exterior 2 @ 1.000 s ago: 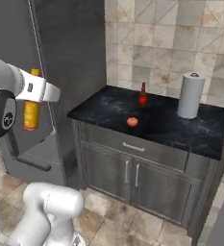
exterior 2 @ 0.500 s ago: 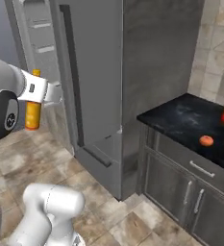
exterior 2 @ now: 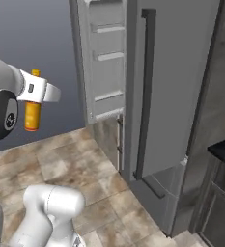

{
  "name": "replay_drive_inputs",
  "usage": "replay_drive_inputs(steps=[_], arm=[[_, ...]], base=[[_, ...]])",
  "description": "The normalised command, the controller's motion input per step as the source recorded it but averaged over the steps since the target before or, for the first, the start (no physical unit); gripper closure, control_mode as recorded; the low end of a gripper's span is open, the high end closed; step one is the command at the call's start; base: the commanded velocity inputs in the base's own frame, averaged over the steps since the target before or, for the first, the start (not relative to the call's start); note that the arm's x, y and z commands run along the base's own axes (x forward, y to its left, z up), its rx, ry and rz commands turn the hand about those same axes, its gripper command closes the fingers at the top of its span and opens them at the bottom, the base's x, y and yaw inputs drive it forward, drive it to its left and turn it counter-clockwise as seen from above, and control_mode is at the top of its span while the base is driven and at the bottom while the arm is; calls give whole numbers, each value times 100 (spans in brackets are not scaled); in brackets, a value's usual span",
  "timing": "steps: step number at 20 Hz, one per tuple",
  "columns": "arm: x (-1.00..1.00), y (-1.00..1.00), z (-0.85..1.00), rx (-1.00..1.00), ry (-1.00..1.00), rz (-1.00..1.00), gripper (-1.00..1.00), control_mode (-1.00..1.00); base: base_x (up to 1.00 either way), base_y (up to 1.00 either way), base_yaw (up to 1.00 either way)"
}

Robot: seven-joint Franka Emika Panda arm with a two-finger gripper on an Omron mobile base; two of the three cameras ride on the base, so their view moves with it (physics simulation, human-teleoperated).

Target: Place the beers on the top shelf of the fridge to keep them out of children's reach, and place the squash on lower shelves for easy access.

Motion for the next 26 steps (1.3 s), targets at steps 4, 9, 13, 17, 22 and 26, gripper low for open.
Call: replay_drive_inputs(steps=[4,9,13,17,22,26], arm=[[0,0,0,0,0,0,100,100],[0,0,0,0,0,0,100,100],[0,0,0,0,0,0,100,100],[0,0,0,0,0,0,100,100],[0,0,0,0,0,0,100,100],[0,0,0,0,0,0,100,100]], base=[[80,86,19],[70,32,-11],[56,1,-34],[47,1,-48],[42,9,-55],[54,33,-53]])
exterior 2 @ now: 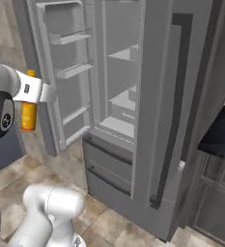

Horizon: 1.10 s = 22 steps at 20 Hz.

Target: Place the beers on the top shelf of the fridge to keep them out of children's reach, and place the squash on lower shelves for easy access.

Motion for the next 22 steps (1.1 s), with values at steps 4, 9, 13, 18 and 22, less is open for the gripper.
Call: replay_drive_inputs(steps=[4,9,13,18,22], arm=[[0,0,0,0,0,0,100,100],[0,0,0,0,0,0,100,100],[0,0,0,0,0,0,100,100],[0,0,0,0,0,0,100,100],[0,0,0,0,0,0,100,100]], base=[[59,42,-48],[55,55,-45],[53,32,-40],[54,8,-32],[59,0,-15]])
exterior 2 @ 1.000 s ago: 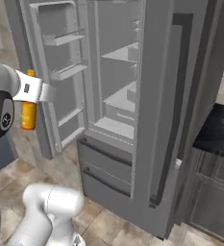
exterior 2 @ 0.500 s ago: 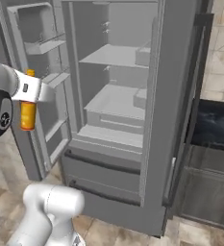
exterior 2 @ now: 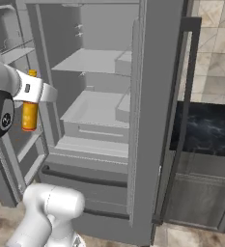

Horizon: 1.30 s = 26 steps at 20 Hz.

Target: Place the beers on the top shelf of the fridge to keep them out of children's reach, and place the squash on lower shelves for easy access.

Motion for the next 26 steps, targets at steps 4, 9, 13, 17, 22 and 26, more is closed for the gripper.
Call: replay_drive_inputs(steps=[4,9,13,17,22,26], arm=[[0,0,0,0,0,0,100,100],[0,0,0,0,0,0,100,100],[0,0,0,0,0,0,100,100],[27,0,0,-1,-33,0,100,-100],[18,0,7,-4,-40,0,100,-100],[31,0,2,-5,-35,0,100,-100]], base=[[71,0,-9],[81,0,-4],[62,0,0],[0,0,0],[0,0,0],[0,0,0]])
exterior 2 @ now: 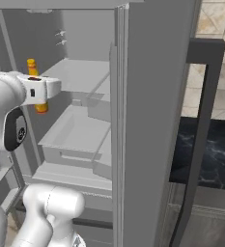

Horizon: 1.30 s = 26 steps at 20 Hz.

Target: Place the beers on the top shelf of the fridge to keep them out of children's reach, and place the squash on lower shelves for easy access.

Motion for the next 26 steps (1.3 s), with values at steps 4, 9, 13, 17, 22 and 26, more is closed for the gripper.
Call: replay_drive_inputs(steps=[4,9,13,17,22,26], arm=[[56,-10,4,-1,-6,0,100,-100],[57,-25,0,0,1,0,100,-100],[59,-31,6,0,8,-1,100,-100],[61,-25,4,-1,12,-3,100,-100],[56,-16,3,-4,11,-4,100,-100],[54,-1,0,-8,6,-4,100,-100]], base=[[0,0,0],[0,0,0],[0,0,0],[0,0,0],[0,0,0],[0,0,0]])
